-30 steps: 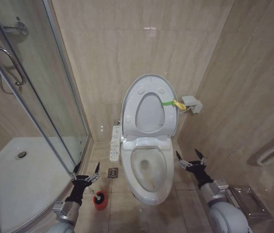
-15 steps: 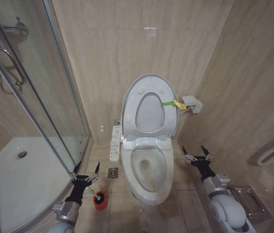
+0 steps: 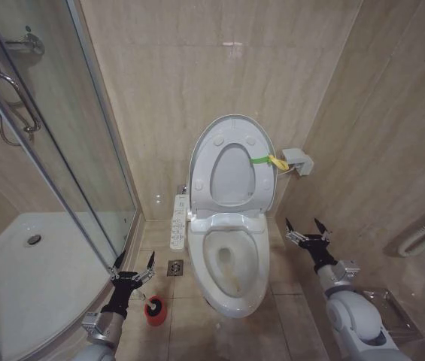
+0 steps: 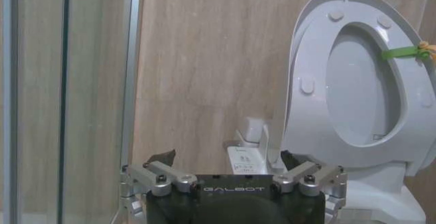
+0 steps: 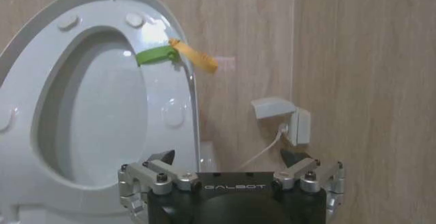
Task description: Open the toilet lid, clean the toilet bowl with a toilet brush, close the toilet lid, and flush.
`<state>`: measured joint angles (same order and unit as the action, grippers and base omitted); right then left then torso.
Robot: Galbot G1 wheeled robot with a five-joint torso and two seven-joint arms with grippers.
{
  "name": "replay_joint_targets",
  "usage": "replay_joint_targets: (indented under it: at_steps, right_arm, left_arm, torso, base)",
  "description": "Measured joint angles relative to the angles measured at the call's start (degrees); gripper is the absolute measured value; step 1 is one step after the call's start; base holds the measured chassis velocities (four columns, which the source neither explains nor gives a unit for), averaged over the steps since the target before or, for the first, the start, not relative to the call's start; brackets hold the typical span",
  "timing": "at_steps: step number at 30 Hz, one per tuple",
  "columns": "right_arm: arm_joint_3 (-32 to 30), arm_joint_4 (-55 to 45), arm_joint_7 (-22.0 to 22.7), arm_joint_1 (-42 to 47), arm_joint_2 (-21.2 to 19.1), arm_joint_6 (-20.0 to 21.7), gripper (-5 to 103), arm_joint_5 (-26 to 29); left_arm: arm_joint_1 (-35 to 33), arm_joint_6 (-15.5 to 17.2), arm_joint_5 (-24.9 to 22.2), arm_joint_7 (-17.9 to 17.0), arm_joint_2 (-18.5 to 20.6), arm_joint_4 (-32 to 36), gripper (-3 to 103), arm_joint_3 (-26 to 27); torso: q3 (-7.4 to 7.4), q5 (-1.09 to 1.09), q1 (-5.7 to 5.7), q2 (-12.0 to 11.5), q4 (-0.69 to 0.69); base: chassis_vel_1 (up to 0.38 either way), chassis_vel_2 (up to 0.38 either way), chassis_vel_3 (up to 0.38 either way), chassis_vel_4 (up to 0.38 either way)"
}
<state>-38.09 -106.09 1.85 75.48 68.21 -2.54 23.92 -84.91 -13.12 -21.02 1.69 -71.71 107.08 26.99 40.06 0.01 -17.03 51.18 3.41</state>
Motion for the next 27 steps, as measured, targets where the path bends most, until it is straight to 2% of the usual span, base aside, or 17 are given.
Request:
replay_joint_targets:
  at_steps: [22, 27]
  right_arm:
    - [-0.74, 2.38, 2.71, -2.67, -0.48, -1.53, 100, -2.52]
    - [-0.83, 3.00, 3.30, -3.35, -0.53, -2.34, 100, -2.86]
  left_arm:
    - [-0.01, 0.00, 0.00, 0.00, 0.00, 0.00, 100, 0.00]
    - [0.00, 0.00, 0.00, 0.00, 0.00, 0.00, 100, 0.01]
  torso:
    - [-0.01, -0.01, 0.02, 0.00, 0.00]
    - [-0.01, 0.00, 0.02, 0.01, 0.00]
  base:
    - [-0.022, 0.020, 0.025, -0.018]
    - [-0.172, 0.031, 0.155, -0.030]
